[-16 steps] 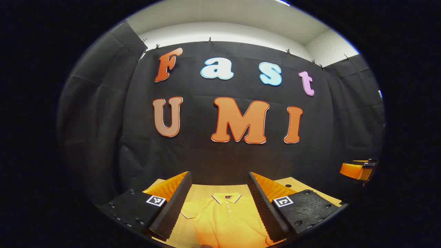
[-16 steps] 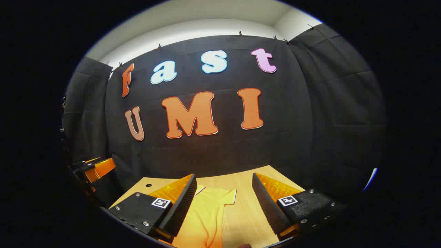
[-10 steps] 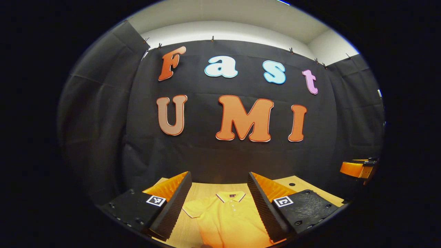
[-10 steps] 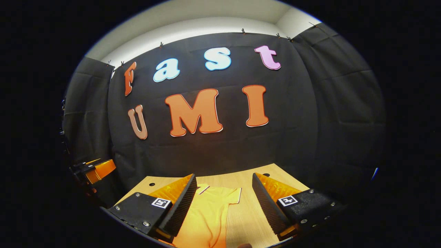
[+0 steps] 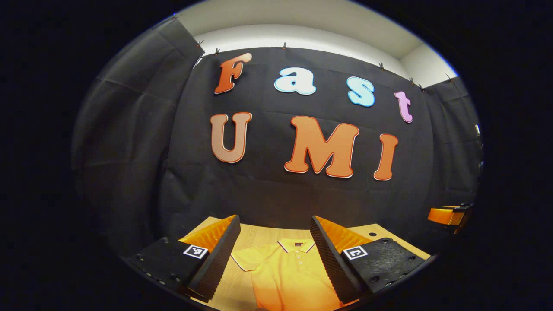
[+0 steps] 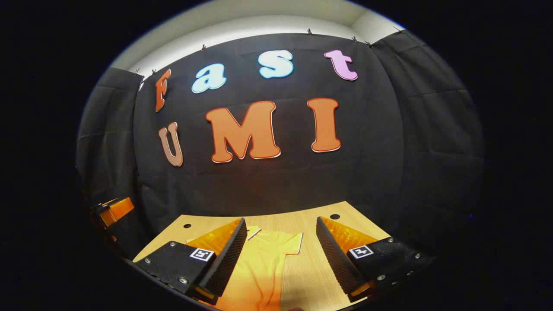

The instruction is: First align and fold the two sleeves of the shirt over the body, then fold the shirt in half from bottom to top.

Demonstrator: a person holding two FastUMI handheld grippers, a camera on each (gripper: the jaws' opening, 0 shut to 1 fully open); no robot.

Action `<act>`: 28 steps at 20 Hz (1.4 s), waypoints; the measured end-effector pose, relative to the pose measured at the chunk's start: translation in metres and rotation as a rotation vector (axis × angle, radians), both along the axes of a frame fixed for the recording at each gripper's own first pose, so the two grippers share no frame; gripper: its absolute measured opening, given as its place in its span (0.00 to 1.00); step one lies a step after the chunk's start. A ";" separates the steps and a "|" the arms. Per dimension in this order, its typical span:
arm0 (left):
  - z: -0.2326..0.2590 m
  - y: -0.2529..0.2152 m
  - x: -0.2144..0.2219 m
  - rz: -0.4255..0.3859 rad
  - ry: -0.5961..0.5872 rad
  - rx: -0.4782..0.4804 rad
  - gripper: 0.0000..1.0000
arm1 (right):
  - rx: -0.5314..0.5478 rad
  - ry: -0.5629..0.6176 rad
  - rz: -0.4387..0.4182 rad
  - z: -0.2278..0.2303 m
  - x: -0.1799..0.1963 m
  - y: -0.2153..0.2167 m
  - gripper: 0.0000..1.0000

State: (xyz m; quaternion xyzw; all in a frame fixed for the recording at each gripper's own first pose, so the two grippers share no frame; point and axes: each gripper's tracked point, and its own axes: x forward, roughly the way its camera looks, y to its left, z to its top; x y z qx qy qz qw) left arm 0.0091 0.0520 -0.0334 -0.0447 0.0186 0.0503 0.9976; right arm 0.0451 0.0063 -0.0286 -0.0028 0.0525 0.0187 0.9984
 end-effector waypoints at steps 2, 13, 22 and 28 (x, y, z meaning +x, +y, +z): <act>-0.006 0.001 0.002 0.035 0.021 -0.003 0.98 | 0.029 0.058 0.026 -0.012 0.012 -0.002 0.98; -0.020 -0.015 0.028 0.018 0.077 0.087 0.98 | 0.033 0.393 0.033 -0.074 0.129 -0.020 0.98; -0.059 0.023 0.048 -0.015 0.161 0.051 0.98 | 0.032 0.870 -0.072 -0.215 0.239 -0.031 0.97; -0.090 0.047 0.056 0.008 0.233 0.046 0.98 | -0.023 1.055 -0.172 -0.294 0.274 -0.045 0.95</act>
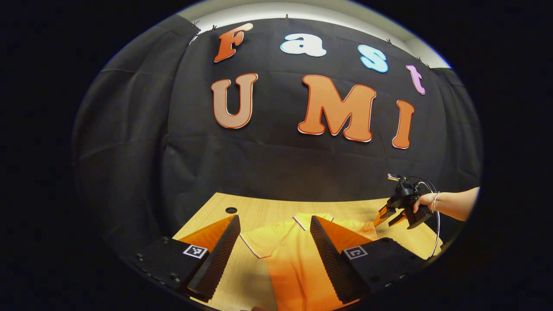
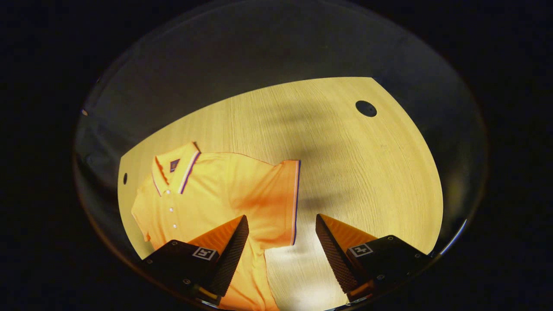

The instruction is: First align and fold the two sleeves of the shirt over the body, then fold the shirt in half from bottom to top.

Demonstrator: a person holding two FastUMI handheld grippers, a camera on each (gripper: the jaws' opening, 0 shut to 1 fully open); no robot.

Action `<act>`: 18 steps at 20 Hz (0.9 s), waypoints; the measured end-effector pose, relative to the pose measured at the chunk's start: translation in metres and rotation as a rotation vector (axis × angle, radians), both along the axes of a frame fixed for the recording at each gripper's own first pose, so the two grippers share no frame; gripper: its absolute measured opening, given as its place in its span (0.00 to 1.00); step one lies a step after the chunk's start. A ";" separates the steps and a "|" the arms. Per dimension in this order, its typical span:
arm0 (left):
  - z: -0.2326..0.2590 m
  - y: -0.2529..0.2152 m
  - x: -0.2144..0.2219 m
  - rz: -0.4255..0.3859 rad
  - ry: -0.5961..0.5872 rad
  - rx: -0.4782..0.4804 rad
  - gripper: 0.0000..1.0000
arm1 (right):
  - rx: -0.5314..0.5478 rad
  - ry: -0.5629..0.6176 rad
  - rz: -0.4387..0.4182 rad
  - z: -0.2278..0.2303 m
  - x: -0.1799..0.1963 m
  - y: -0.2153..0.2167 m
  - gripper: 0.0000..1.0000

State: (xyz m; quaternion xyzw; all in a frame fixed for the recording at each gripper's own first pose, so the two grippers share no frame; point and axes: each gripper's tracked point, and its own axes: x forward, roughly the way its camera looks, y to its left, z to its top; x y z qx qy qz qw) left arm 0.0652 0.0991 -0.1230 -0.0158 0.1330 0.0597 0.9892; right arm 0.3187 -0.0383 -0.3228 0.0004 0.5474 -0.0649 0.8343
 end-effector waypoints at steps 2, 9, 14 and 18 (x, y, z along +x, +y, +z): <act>-0.007 0.006 0.003 0.010 0.021 -0.003 0.98 | -0.004 0.021 -0.001 -0.014 0.008 0.002 0.94; -0.021 0.016 0.014 0.022 0.046 -0.007 0.98 | -0.035 0.071 -0.010 -0.043 0.013 0.001 0.93; -0.030 0.016 0.021 0.018 0.063 -0.014 0.98 | -0.070 0.070 0.005 -0.047 0.015 0.003 0.87; -0.038 0.020 0.023 0.028 0.080 -0.038 0.98 | -0.071 0.059 -0.016 -0.050 0.016 0.009 0.68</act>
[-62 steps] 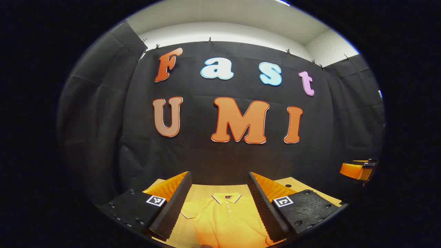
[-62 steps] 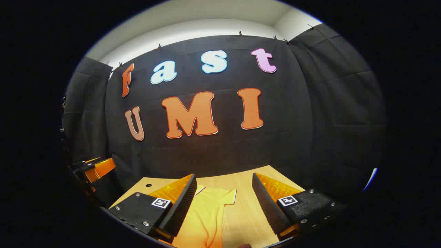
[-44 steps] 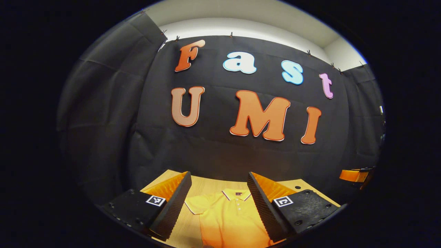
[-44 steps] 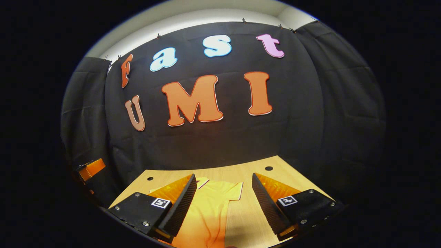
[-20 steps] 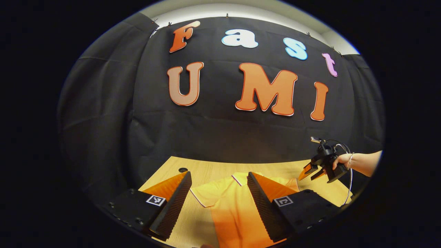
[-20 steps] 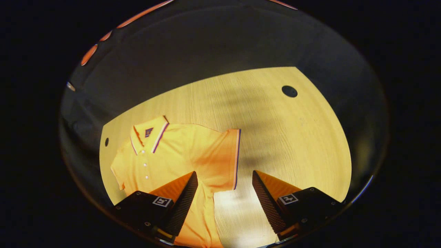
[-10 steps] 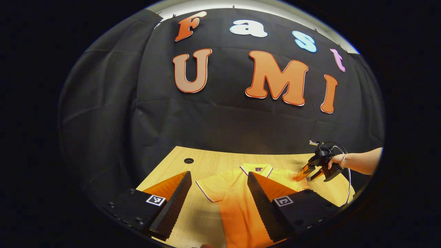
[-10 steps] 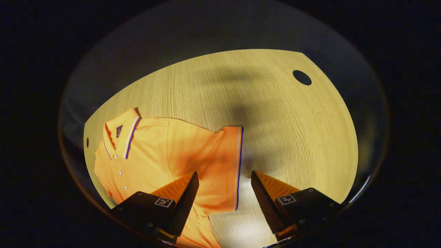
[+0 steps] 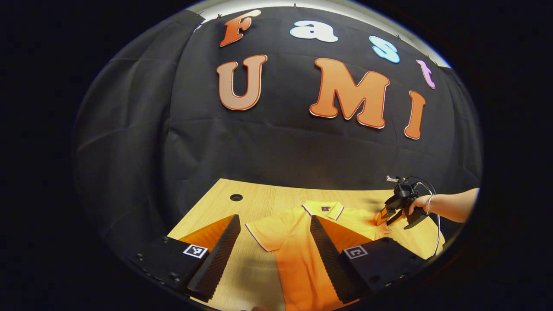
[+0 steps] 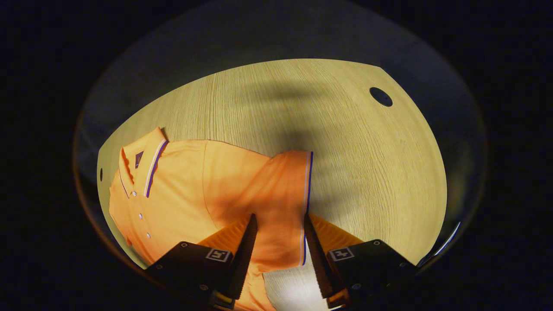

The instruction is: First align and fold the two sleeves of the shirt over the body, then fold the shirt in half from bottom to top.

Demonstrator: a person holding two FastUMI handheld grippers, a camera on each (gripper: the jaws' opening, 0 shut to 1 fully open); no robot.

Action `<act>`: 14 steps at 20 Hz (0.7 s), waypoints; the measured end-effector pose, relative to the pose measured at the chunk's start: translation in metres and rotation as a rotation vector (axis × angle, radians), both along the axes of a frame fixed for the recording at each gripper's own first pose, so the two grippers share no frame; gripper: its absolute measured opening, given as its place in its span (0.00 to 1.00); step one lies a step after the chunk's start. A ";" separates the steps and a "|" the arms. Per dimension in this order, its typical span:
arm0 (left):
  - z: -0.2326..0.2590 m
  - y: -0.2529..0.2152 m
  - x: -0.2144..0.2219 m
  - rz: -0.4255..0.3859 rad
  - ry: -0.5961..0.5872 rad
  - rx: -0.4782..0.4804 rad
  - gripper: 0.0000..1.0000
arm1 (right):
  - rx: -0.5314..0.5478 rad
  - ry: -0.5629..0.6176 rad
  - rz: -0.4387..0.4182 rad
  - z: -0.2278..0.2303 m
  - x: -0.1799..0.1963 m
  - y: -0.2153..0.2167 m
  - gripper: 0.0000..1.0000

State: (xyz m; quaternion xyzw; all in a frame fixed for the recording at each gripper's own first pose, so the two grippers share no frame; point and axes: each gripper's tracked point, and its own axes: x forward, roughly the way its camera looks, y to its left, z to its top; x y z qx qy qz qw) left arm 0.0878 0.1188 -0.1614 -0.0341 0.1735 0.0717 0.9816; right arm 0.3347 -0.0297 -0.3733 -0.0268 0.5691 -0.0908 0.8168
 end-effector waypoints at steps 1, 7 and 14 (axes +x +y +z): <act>0.000 0.001 -0.002 0.002 0.002 -0.002 0.98 | 0.001 -0.002 0.003 0.000 0.000 0.001 0.59; 0.001 0.002 -0.004 0.008 -0.007 0.016 0.98 | 0.088 -0.029 -0.036 0.002 0.002 0.008 0.11; 0.002 0.003 -0.005 0.007 -0.020 0.016 0.98 | 0.116 -0.099 -0.014 0.025 0.005 0.024 0.11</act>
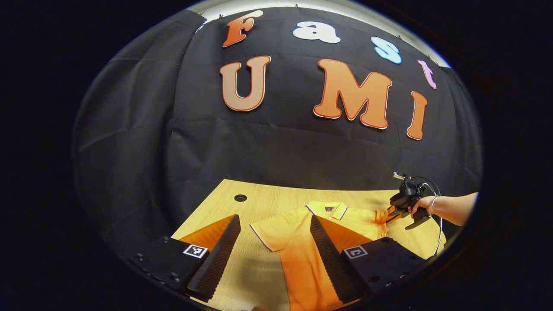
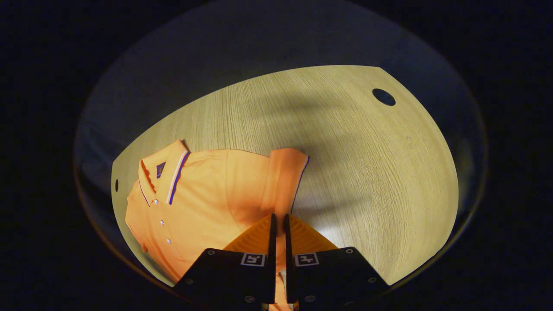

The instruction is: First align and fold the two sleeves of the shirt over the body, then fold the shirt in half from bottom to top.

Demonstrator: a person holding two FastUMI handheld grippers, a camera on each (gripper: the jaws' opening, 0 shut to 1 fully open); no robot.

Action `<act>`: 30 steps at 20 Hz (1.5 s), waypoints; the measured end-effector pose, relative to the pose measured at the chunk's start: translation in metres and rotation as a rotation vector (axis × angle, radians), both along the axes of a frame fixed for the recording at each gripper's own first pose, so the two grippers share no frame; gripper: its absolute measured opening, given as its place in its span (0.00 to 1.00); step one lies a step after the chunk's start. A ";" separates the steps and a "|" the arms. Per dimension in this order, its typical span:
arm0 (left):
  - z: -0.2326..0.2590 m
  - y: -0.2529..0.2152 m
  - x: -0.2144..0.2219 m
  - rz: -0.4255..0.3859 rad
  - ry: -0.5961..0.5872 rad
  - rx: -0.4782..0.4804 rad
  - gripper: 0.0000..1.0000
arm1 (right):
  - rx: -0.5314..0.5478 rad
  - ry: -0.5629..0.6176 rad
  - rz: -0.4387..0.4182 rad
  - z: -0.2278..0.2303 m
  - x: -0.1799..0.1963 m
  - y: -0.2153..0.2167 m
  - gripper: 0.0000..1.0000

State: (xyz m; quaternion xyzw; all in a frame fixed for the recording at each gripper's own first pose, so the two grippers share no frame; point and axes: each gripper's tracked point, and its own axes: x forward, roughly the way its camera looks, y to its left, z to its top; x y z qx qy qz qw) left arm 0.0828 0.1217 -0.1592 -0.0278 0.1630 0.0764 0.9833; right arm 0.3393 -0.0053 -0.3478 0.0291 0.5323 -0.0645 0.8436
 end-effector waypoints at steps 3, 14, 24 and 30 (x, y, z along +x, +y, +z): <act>0.005 -0.001 -0.002 -0.011 -0.010 -0.006 0.98 | 0.009 -0.023 0.028 0.014 -0.001 0.014 0.09; 0.008 -0.002 -0.005 -0.003 -0.008 -0.010 0.98 | -0.082 0.032 -0.009 0.001 0.001 -0.027 0.42; 0.010 -0.006 -0.003 -0.006 0.005 0.005 0.98 | -0.128 0.053 0.064 -0.023 -0.004 -0.011 0.55; 0.011 0.001 -0.002 -0.008 -0.001 0.004 0.98 | -0.035 0.025 -0.034 -0.020 -0.002 -0.011 0.03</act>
